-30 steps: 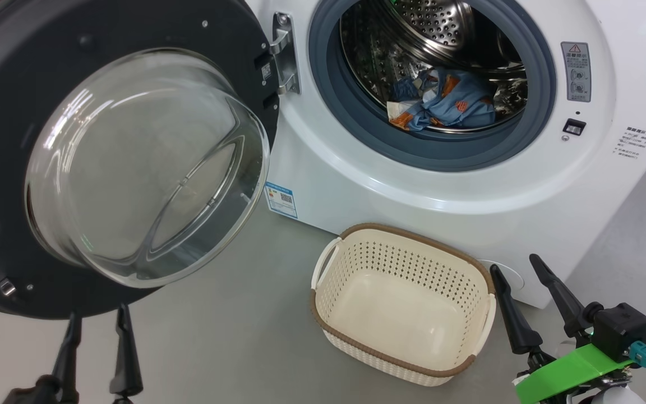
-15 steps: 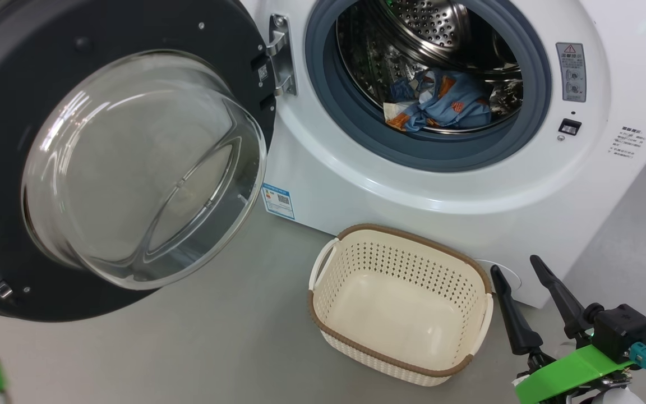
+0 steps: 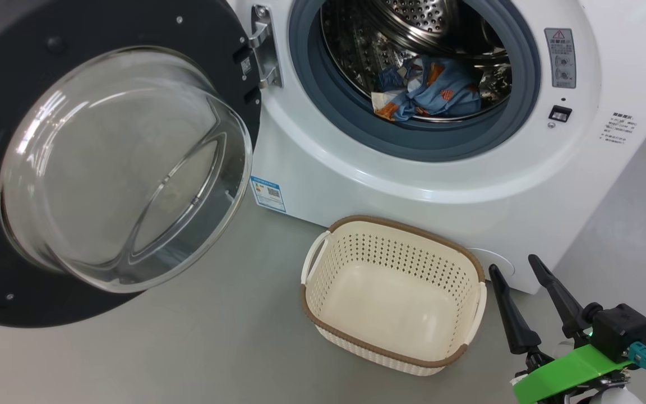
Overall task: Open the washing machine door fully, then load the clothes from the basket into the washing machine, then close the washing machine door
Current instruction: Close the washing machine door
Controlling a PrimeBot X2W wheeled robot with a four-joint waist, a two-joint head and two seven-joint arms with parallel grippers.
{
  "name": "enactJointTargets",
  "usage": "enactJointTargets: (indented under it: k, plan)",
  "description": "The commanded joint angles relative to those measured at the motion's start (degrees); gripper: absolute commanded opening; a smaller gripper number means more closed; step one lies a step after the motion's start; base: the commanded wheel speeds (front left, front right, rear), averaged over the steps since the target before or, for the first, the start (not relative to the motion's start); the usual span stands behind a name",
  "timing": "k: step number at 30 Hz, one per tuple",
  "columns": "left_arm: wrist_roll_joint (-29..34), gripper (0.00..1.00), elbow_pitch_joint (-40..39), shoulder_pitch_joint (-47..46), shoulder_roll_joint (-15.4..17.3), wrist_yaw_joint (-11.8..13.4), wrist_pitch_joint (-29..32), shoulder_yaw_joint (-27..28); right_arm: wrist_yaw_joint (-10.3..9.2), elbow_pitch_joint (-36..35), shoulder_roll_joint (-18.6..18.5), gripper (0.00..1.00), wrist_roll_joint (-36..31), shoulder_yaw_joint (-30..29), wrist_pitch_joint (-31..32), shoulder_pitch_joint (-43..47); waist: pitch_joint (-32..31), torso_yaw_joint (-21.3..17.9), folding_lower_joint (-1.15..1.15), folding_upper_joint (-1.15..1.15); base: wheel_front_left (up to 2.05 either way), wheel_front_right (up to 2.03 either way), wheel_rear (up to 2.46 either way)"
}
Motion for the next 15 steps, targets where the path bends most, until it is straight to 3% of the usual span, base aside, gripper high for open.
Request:
enactJointTargets:
  k: [1, 6, 15]
  plan:
    - [-2.22, 0.0, 1.23, -3.46, 4.62, -0.27, 2.44, 1.15, 0.25, -1.64, -0.74, 1.0, -0.16, 0.99, -0.29, -0.54, 0.28, -0.19, 0.0, 0.0, 0.0, 0.0, 0.0]
    - [-8.29, 0.0, 12.72, -9.19, 9.79, -0.28, 13.48, -1.08, 0.25, -1.7, -0.99, 1.0, -0.3, 1.36, -0.29, -1.16, 1.25, -0.54, 0.0, 0.0, 0.0, 0.0, 0.0]
    - [-15.79, 0.0, 24.88, -16.26, 12.05, -0.28, 30.13, -3.34, 0.25, -1.91, -2.5, 1.0, -0.49, 1.15, -0.29, -1.89, 3.87, 0.13, 0.0, 0.0, 0.0, 0.0, 0.0]
